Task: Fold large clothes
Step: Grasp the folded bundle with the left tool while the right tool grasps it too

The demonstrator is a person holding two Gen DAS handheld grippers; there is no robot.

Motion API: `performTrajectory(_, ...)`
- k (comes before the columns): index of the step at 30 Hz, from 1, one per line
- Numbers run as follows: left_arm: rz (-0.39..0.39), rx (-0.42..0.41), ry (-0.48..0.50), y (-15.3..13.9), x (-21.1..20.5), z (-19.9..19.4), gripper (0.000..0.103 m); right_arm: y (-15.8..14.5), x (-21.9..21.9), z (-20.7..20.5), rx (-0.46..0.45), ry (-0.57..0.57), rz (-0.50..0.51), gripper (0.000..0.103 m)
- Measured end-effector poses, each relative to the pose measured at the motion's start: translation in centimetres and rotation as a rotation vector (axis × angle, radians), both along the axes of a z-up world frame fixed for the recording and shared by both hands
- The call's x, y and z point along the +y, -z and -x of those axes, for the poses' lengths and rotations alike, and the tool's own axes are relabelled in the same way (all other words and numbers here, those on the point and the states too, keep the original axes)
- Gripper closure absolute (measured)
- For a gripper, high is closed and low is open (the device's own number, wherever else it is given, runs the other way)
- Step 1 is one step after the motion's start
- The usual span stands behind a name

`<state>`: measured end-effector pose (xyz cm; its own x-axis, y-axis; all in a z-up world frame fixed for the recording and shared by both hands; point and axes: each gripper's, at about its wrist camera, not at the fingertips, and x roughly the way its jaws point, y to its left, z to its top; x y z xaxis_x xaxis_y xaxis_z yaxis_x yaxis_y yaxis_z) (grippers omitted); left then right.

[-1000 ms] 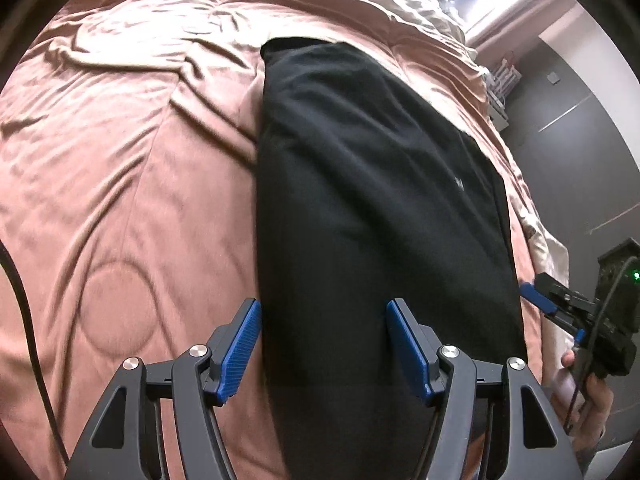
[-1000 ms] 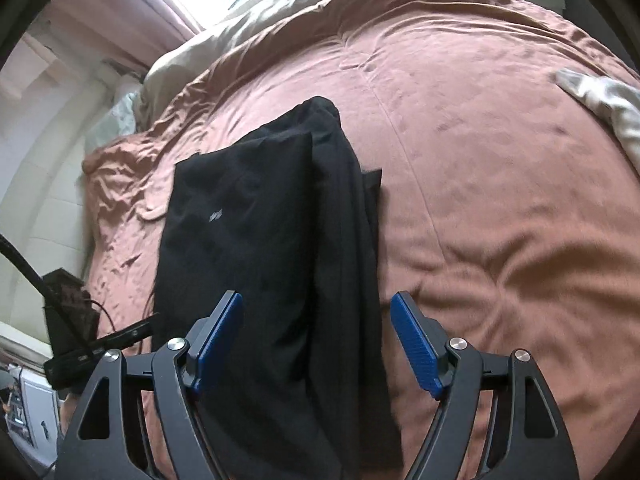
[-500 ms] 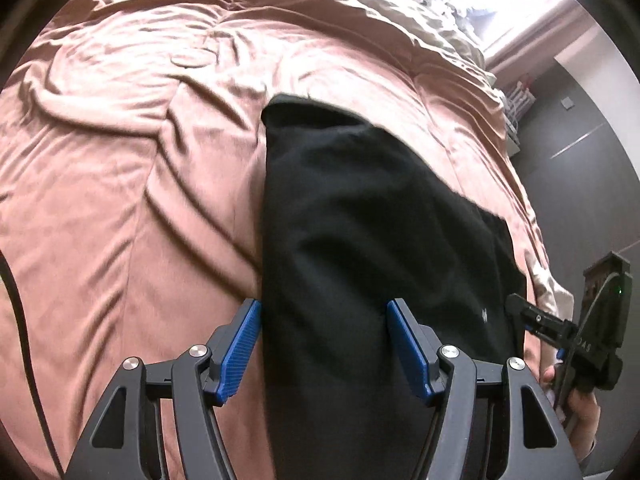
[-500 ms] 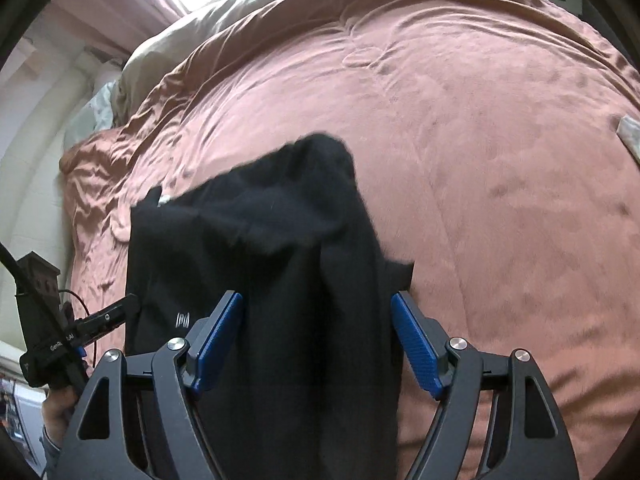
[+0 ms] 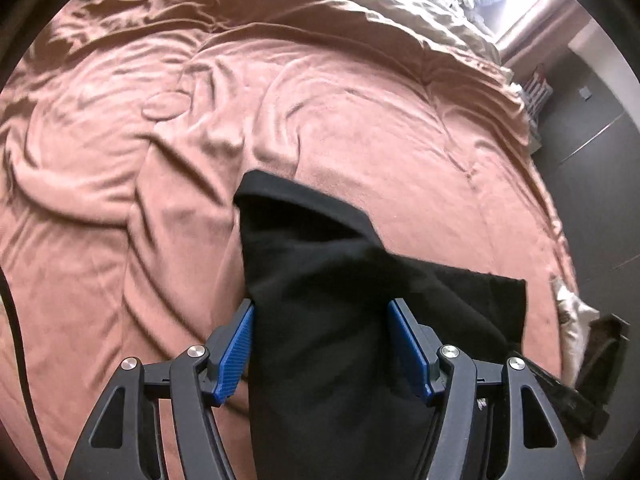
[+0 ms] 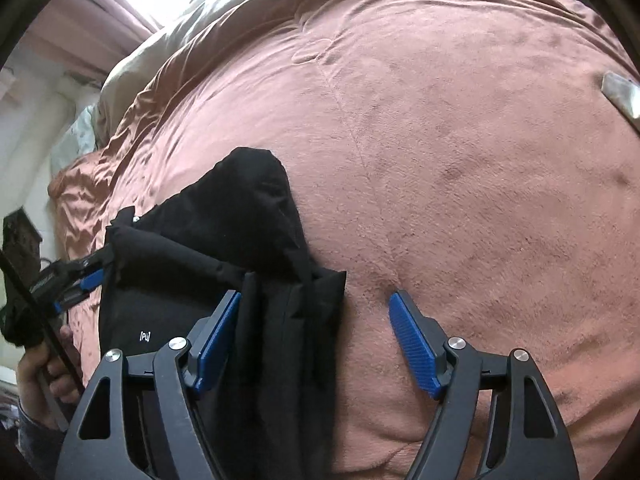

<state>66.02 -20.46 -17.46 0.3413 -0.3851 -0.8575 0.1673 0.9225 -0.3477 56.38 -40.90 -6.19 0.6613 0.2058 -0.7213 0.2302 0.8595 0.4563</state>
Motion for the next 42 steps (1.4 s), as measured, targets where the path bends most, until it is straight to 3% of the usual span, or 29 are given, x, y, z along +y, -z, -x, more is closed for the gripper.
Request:
performTrajectory(3, -0.062, 0.023, 0.005, 0.9, -0.9, -0.7, 0.035, -0.1, 0.0, 0.1, 0.004, 0.003, -0.008, 0.03)
performTrajectory(6, -0.08, 0.014, 0.021, 0.7, -1.2, -0.8, 0.035, -0.2, -1.5, 0.5, -0.019, -0.009, -0.108, 0.03)
performTrajectory(15, 0.046, 0.024, 0.041, 0.2, 2.5, 2.6, 0.034, 1.8, -4.1, 1.3, -0.044, -0.143, -0.32, 0.028)
performTrajectory(23, 0.154, 0.064, 0.07, 1.6, 3.9, 6.0, 0.034, 3.0, -4.4, 0.2, -0.035, -0.271, -0.392, 0.023)
performTrajectory(28, 0.131, 0.049, 0.099, 1.1, 2.3, 6.4, 0.034, 3.8, -5.3, -1.9, -0.047, -0.302, -0.453, 0.023)
performTrajectory(33, 0.101, 0.03, 0.126, 0.4, 0.8, 6.5, 0.034, 4.6, -4.4, -3.5, -0.056, -0.312, -0.447, 0.025)
performTrajectory(35, 0.109, 0.028, 0.126, 0.2, 0.7, 6.4, 0.034, 4.8, -4.2, -3.9, -0.05, -0.298, -0.421, 0.052)
performTrajectory(40, 0.091, 0.01, 0.135, 0.6, 0.9, 6.6, 0.034, 5.0, -4.4, -3.2, -0.069, -0.28, -0.412, 0.082)
performTrajectory(42, 0.106, 0.022, 0.105, 1.1, 1.7, 6.9, 0.034, 4.3, -4.2, -2.2, -0.096, -0.274, -0.382, 0.087)
